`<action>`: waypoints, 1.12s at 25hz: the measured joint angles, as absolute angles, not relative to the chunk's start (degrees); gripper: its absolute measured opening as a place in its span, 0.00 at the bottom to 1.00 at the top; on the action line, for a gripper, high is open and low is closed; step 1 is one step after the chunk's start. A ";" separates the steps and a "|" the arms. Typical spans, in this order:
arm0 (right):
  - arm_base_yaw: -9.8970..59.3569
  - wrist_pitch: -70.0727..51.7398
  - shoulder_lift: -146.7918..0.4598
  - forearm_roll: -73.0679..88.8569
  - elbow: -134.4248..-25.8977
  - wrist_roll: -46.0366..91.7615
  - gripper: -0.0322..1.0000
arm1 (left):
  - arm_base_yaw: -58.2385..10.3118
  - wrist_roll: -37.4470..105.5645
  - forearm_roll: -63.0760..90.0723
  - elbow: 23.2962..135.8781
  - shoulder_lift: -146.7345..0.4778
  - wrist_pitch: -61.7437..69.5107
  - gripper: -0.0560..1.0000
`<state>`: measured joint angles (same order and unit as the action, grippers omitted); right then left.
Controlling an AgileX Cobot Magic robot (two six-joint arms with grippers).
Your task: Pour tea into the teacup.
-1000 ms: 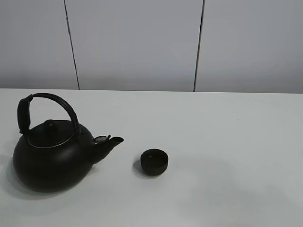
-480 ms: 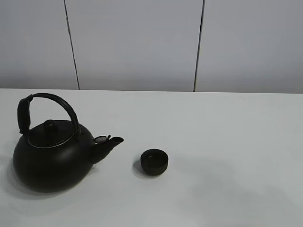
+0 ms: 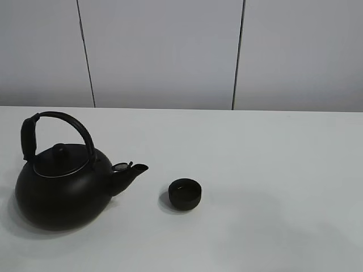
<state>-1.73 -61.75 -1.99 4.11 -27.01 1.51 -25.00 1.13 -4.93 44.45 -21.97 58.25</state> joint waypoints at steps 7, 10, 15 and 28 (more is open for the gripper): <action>-1.73 -61.75 -1.99 4.11 -27.01 1.51 0.56 | -25.00 5.87 3.33 43.80 -15.41 70.45 0.39; -1.73 -61.75 -1.99 4.11 -27.01 1.51 0.56 | -25.00 5.94 4.68 40.14 -10.98 71.11 0.39; -1.73 -61.75 -1.99 4.11 -27.01 1.51 0.56 | -25.00 5.47 4.66 34.44 -6.50 69.70 0.38; -1.73 -61.75 -1.99 4.16 -27.01 1.51 0.56 | -25.00 0.00 2.60 27.65 -6.38 64.65 0.36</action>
